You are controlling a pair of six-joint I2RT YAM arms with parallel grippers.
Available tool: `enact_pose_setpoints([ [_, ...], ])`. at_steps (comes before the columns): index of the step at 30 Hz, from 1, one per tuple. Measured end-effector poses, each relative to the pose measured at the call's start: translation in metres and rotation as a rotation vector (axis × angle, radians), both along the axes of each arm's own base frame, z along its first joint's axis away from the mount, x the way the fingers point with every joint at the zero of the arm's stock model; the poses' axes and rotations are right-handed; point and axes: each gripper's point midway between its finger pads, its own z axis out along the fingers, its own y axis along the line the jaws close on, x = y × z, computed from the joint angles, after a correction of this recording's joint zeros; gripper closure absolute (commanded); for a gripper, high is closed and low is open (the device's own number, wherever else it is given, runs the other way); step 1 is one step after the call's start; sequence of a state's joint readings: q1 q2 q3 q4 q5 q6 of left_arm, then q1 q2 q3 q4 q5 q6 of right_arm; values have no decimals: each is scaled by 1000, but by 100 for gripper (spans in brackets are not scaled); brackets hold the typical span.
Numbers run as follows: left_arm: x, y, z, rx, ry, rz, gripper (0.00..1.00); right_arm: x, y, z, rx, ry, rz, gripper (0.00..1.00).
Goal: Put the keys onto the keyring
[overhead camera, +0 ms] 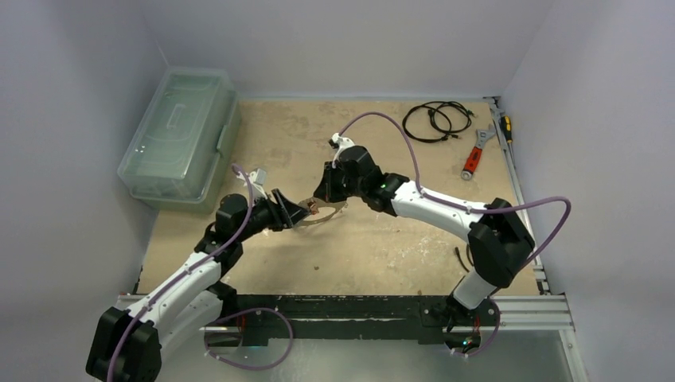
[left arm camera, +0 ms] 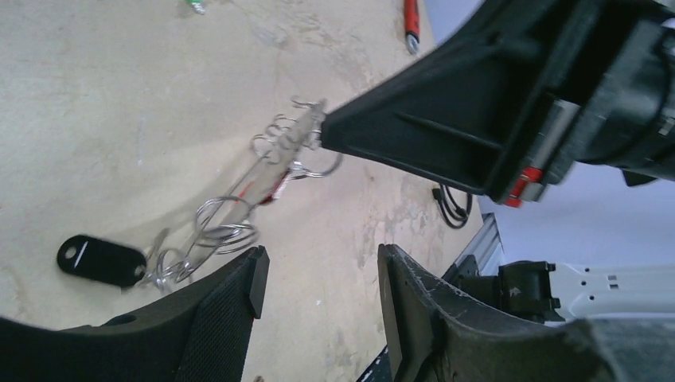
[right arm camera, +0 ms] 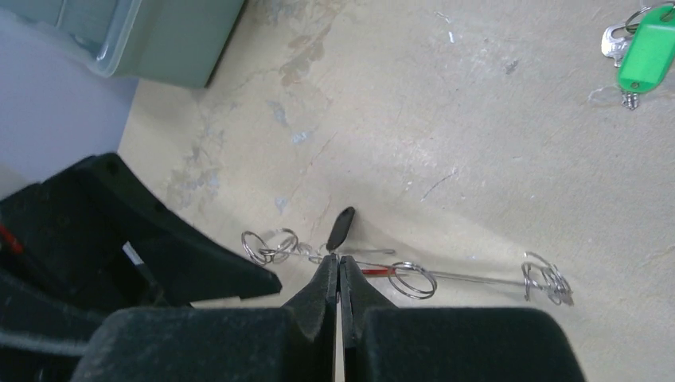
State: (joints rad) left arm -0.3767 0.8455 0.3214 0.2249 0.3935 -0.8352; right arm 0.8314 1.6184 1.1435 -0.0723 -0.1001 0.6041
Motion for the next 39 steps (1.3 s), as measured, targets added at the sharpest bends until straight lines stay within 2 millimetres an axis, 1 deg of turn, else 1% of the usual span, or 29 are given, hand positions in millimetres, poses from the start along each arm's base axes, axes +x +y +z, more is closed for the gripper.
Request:
enact_pose_setpoints([
  [2,-3,-6,4,-9,-13,-21,44,5,2,-2,11,5,-12,100],
  [4,-1,-5,4,1,-19,-14,43,10,8,-8,17,14,-14,100],
  [7,4,1,2,45,-15,24,41,16,18,-19,17,33,2,100],
  [9,10,8,3,91,-15,56,40,17,25,-32,5,55,24,100],
  [12,16,19,7,164,-21,106,38,17,29,-48,-16,81,49,100],
  [13,18,23,9,186,-21,123,37,17,29,-54,-26,88,56,96],
  [15,21,31,14,232,-29,155,36,16,30,-62,-45,102,69,78],
  [16,23,35,15,254,-33,168,35,16,31,-65,-53,107,78,73],
  [18,24,42,19,295,-38,187,33,16,32,-71,-71,113,90,59],
  [20,26,47,23,332,-43,201,31,16,31,-72,-80,110,100,48],
  [21,26,51,25,353,-45,209,31,16,32,-71,-81,107,102,46],
  [24,30,59,36,413,-62,228,31,19,32,-64,-84,91,100,45],
  [26,33,65,47,458,-86,235,31,21,31,-59,-85,80,91,44],
  [30,37,72,66,533,-147,226,31,28,21,-55,-91,71,39,45],
  [32,37,74,69,568,-177,213,31,28,12,-58,-87,84,3,47],
  [35,37,79,68,617,-203,198,31,28,0,-70,-92,132,-54,49],
  [39,35,82,67,638,-233,196,32,31,-1,-83,-81,190,-104,50],
])
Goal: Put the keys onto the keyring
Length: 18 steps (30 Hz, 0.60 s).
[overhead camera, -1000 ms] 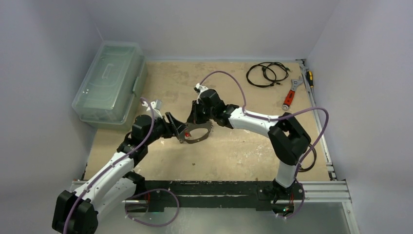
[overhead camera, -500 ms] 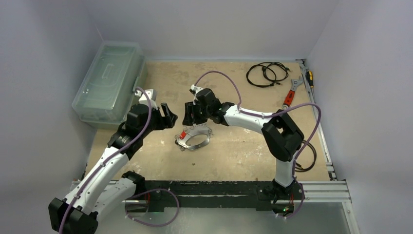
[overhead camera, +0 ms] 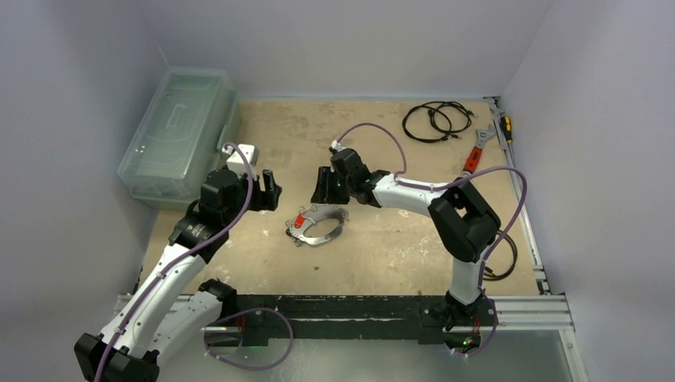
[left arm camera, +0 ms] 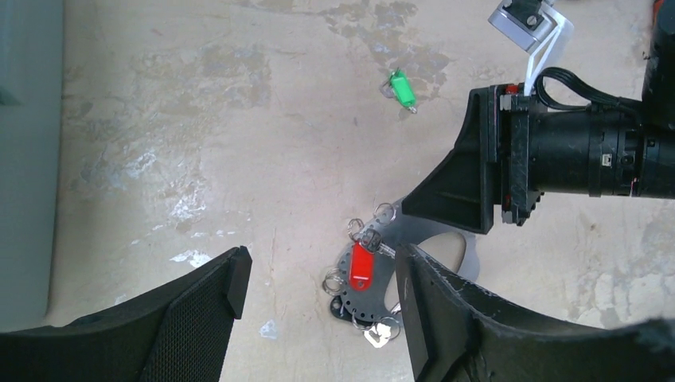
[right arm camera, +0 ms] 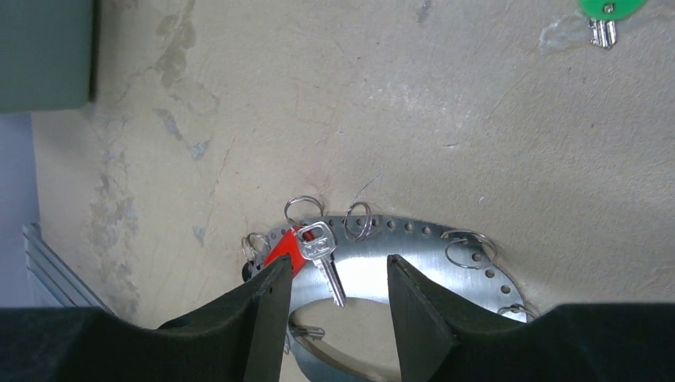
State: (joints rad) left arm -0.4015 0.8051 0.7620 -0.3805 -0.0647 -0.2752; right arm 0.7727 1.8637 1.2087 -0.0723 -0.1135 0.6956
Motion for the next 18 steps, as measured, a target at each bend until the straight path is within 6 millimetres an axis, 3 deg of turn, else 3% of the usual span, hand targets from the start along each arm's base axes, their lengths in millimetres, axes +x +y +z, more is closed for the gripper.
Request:
enact_pose_setpoints([
  [5,-6,4,-15,17,12,0,32,1,5,-19,11,50,-28,56],
  [10,-5,4,-12,13,-5,4,33,0,6,-39,3,92,-45,59],
  [18,-4,4,-11,10,-10,4,34,4,13,-41,34,92,-52,65],
])
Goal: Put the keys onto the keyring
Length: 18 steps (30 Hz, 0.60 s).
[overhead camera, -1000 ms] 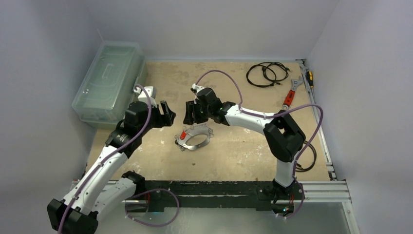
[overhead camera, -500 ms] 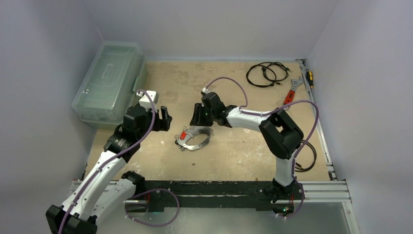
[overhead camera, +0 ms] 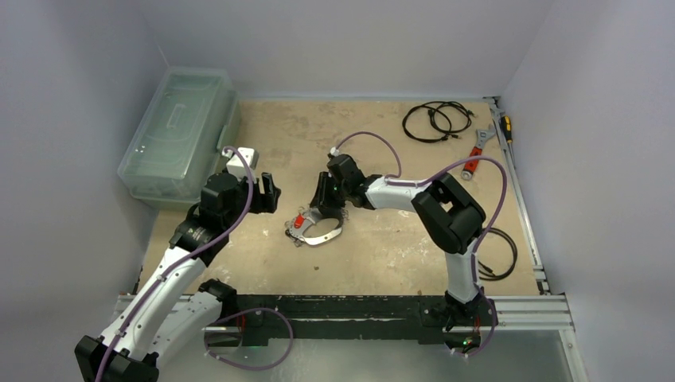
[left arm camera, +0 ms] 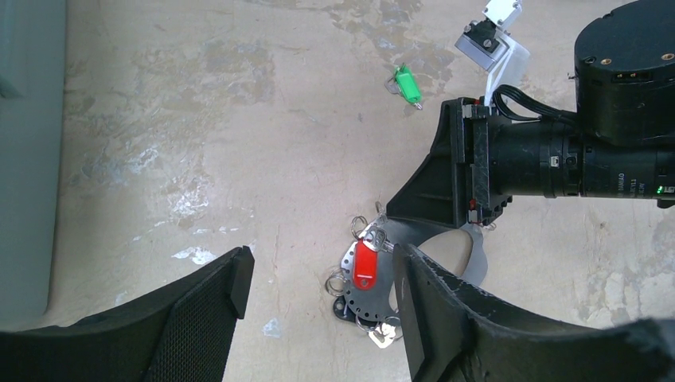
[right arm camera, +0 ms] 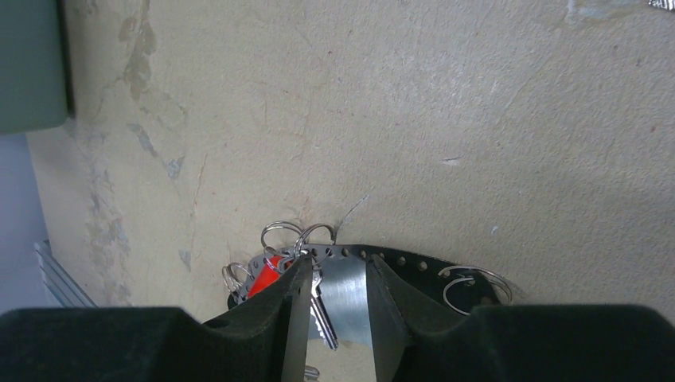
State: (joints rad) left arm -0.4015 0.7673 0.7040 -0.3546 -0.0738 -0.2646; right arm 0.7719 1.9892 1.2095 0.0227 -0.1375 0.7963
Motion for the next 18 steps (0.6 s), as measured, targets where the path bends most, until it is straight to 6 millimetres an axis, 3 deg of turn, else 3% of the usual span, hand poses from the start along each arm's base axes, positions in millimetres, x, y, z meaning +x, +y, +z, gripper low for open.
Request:
enact_pose_setpoints([
  [11,0,0,0,-1,-1,-1,34,1,-1,2,-9,-18,12,62],
  [18,0,0,-1,1,1,-3,35,7,-9,21,-42,-83,12,58],
])
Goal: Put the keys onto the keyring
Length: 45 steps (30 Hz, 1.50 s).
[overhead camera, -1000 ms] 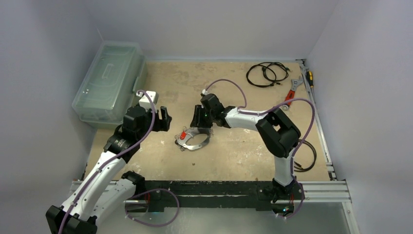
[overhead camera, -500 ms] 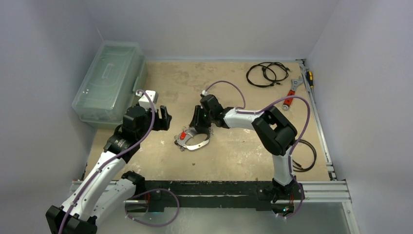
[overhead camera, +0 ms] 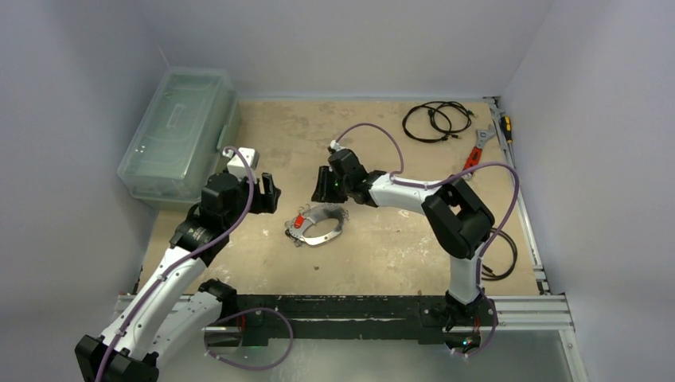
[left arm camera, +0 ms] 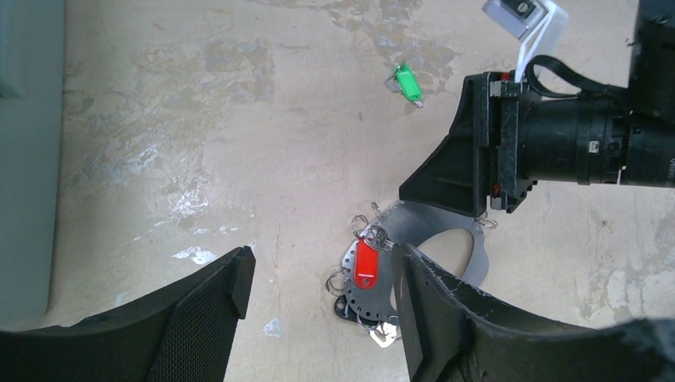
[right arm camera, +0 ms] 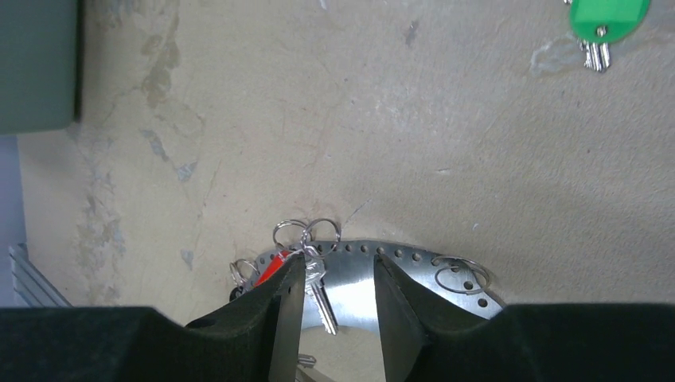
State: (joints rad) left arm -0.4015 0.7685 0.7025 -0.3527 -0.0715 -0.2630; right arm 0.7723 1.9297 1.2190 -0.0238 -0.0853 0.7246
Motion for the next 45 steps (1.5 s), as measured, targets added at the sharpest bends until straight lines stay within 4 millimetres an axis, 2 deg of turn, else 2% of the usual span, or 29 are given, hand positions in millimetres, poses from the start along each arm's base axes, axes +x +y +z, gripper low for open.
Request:
enact_pose_setpoints([
  [5,0,0,-3,13,3,-6,35,4,5,12,-7,-44,24,57],
  [14,0,1,-5,19,5,-8,35,-9,34,24,-31,-111,134,57],
  [18,0,1,-5,20,5,-9,35,-12,40,15,-60,-108,164,57],
  [25,0,1,-5,21,5,-11,35,-14,31,-11,-134,-84,171,58],
  [43,-1,-1,-5,19,7,-17,36,-14,31,-20,-149,-89,198,73],
  [45,-1,-1,-5,18,7,-20,36,-14,31,-20,-149,-88,199,77],
])
